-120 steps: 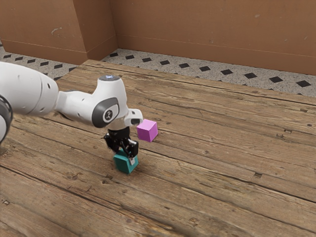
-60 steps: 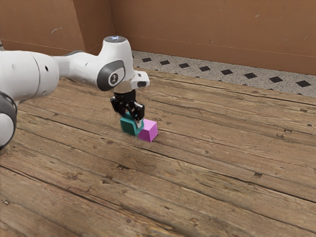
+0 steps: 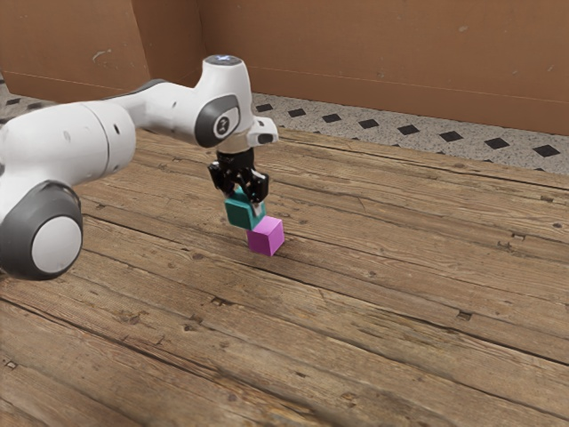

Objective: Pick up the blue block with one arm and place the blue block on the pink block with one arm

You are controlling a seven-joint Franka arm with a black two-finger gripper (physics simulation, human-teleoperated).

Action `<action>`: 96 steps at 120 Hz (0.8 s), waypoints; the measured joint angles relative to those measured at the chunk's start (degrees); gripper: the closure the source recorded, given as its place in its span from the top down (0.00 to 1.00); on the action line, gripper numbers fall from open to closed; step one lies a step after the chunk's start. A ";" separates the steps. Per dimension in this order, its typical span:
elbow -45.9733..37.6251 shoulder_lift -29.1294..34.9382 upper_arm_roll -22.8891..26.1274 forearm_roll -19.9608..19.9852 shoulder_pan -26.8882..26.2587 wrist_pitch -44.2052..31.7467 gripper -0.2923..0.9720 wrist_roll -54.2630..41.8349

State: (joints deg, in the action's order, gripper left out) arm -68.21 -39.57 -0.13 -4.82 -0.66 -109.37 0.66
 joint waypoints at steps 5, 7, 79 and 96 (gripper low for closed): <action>0.59 -0.20 0.00 0.04 -0.10 0.36 0.36 -0.06; 0.72 -0.25 0.00 0.05 -0.13 0.48 0.36 -0.09; 8.84 -5.96 0.10 0.38 -0.50 4.12 0.37 -0.86; 10.19 -7.19 0.00 0.79 -0.73 4.30 0.37 -1.01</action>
State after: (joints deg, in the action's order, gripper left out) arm -58.02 -46.77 -0.12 -4.04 -1.39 -105.06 -0.35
